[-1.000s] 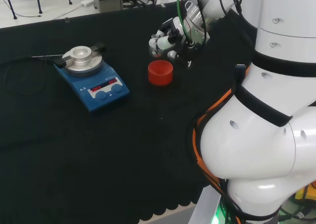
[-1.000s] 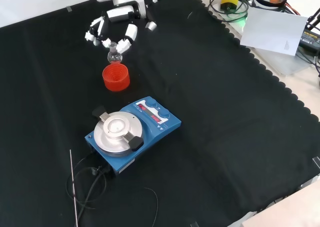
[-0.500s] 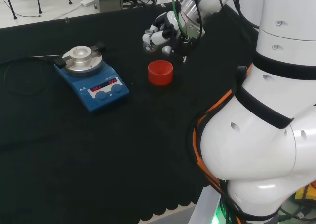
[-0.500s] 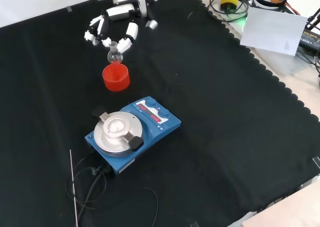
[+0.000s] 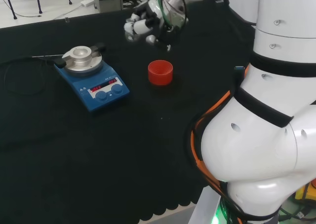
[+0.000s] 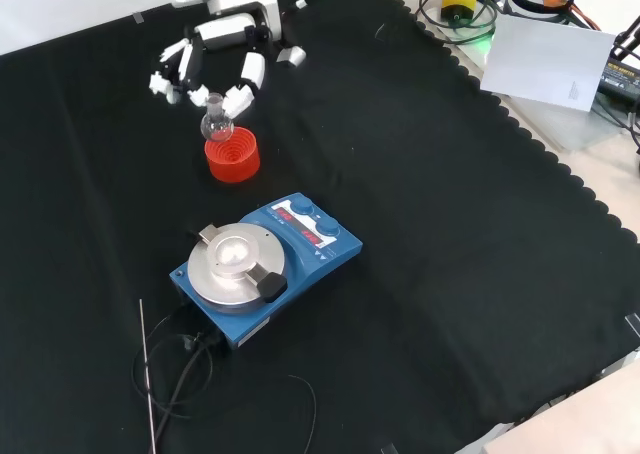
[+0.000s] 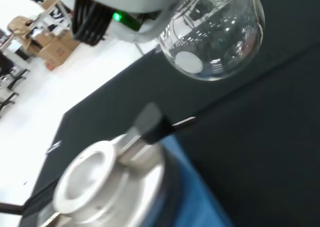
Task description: Place the round-bottom flask on the heater.
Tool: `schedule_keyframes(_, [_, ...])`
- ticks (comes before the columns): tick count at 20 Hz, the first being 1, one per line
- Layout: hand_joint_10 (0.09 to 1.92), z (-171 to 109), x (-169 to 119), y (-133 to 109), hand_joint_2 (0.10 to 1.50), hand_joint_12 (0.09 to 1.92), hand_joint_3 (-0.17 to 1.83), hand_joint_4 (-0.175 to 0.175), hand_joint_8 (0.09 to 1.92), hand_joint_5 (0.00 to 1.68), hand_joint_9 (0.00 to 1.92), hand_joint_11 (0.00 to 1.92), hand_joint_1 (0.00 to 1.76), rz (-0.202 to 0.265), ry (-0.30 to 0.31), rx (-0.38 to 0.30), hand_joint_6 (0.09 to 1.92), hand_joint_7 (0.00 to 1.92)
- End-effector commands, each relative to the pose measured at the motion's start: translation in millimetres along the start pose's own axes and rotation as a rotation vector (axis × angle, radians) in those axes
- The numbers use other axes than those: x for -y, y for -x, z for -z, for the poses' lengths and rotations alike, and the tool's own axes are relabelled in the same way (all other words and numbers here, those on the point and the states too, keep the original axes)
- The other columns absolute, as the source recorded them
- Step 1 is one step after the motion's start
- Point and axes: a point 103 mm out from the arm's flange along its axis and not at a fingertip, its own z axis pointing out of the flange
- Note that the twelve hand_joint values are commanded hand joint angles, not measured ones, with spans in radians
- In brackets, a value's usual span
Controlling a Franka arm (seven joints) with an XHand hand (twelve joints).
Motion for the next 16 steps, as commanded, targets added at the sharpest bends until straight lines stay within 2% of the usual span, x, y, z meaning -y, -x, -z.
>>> schedule_keyframes(1, [0.57, -43, -16, -65, 0.61, 1.36, 0.94, 0.168, 0.56, 1.09, 0.62, 0.22, 1.09, 0.104, -0.086, -0.008, 1.13, 0.36])
schedule_keyframes(8, [0.58, -79, -25, -103, 0.61, 1.35, 0.94, 0.169, 0.57, 1.09, 0.62, 0.23, 1.09, 0.166, -0.147, 0.004, 1.13, 0.37])
schedule_keyframes(16, [0.58, -97, -34, -114, 0.61, 1.35, 0.94, 0.171, 0.57, 1.09, 0.62, 0.24, 1.09, 0.185, -0.178, 0.003, 1.13, 0.37])
